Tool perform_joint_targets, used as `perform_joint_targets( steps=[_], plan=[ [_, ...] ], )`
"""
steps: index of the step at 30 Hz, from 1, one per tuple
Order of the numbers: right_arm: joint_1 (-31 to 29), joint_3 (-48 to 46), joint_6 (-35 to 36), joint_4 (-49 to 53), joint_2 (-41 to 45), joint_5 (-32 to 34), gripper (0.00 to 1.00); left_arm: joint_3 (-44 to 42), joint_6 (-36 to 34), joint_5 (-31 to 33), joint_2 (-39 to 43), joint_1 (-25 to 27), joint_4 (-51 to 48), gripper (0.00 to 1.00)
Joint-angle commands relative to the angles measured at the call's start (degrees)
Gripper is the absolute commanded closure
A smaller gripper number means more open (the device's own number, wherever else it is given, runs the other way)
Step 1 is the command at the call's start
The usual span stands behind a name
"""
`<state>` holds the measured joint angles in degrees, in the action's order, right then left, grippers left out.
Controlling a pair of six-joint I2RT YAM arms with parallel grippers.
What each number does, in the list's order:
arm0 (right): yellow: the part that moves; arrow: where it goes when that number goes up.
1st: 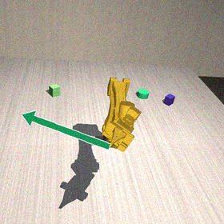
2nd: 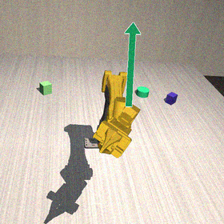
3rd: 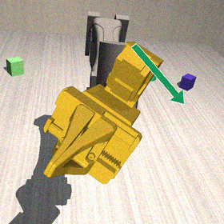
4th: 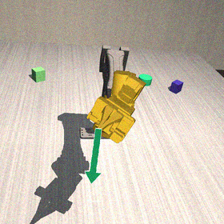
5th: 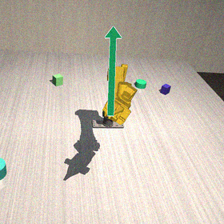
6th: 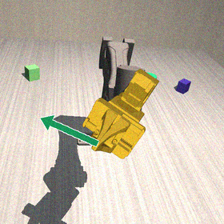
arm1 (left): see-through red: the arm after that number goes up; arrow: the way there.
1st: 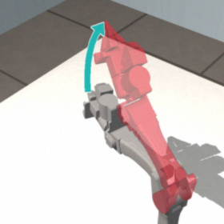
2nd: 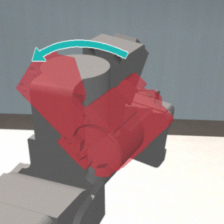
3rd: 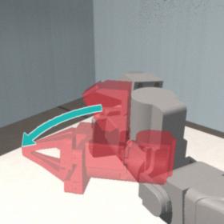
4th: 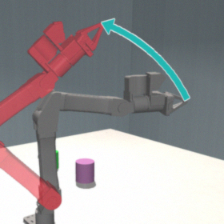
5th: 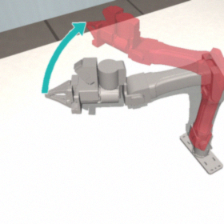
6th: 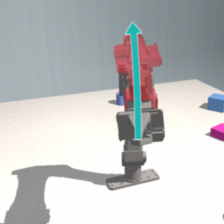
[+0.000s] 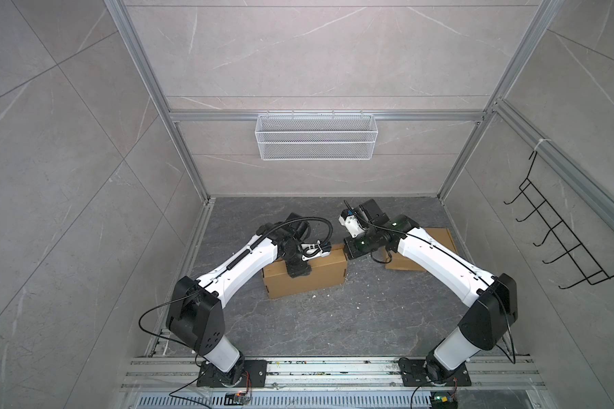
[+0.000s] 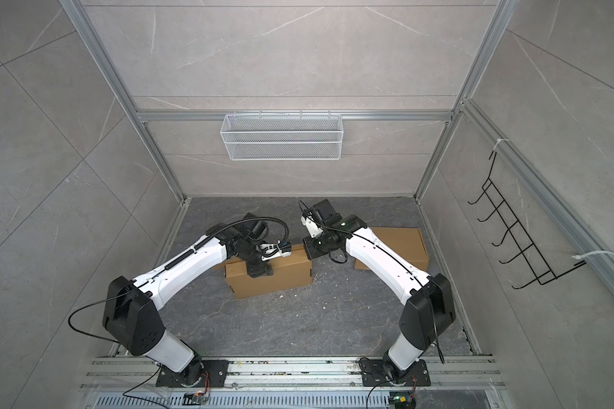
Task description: Fold the paper box
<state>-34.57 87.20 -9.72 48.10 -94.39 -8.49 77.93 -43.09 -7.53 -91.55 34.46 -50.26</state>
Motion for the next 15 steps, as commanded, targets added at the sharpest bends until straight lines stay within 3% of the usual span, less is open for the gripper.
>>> perform_joint_targets(
  steps=[1,15],
  plan=[
    [-0.75,-0.73,-0.45,1.48,-0.2,0.56,1.0,0.8,1.22,1.18,1.46,-0.58,1.03,0.33],
    [-0.75,-0.53,-0.83,1.25,-0.75,0.41,1.0,0.9,3.07,-1.56,6.15,-0.85,0.78,0.27]
  ],
)
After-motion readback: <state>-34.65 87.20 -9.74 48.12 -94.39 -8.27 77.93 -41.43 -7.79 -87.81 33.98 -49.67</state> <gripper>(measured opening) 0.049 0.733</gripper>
